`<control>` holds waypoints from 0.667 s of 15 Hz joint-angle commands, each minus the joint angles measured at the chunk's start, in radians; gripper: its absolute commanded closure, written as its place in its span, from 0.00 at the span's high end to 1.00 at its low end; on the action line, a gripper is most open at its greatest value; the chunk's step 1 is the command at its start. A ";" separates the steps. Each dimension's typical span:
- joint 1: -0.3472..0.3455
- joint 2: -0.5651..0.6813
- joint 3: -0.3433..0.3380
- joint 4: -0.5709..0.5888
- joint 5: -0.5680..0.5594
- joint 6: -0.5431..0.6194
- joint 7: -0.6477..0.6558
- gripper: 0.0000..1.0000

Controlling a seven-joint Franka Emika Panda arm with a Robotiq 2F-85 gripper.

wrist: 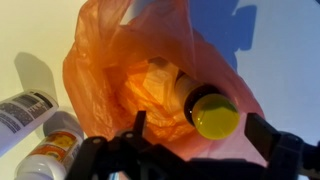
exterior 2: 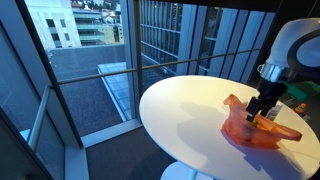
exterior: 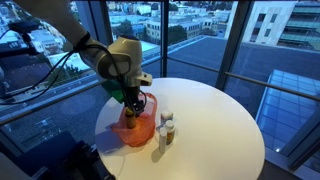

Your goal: Take the bottle out of the carrier bag

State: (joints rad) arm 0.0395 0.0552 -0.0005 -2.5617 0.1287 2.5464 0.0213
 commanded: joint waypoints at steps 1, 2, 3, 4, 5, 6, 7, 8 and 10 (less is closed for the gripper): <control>-0.009 0.000 0.008 0.000 -0.002 -0.002 0.001 1.00; -0.009 0.000 0.008 0.000 -0.002 -0.002 0.001 1.00; -0.009 0.001 0.008 0.000 -0.002 -0.002 0.001 1.00; -0.009 0.001 0.008 0.000 -0.002 -0.002 0.001 1.00; -0.009 0.001 0.008 0.000 -0.002 -0.002 0.001 1.00; -0.009 0.000 0.009 -0.001 0.000 -0.003 -0.002 1.00; -0.008 0.001 0.009 -0.001 -0.003 0.000 -0.003 1.00; -0.007 0.002 0.010 -0.001 -0.007 0.003 -0.001 1.00; -0.005 0.007 0.011 0.001 -0.019 0.010 0.007 1.00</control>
State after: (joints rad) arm 0.0395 0.0578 0.0011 -2.5640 0.1274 2.5464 0.0213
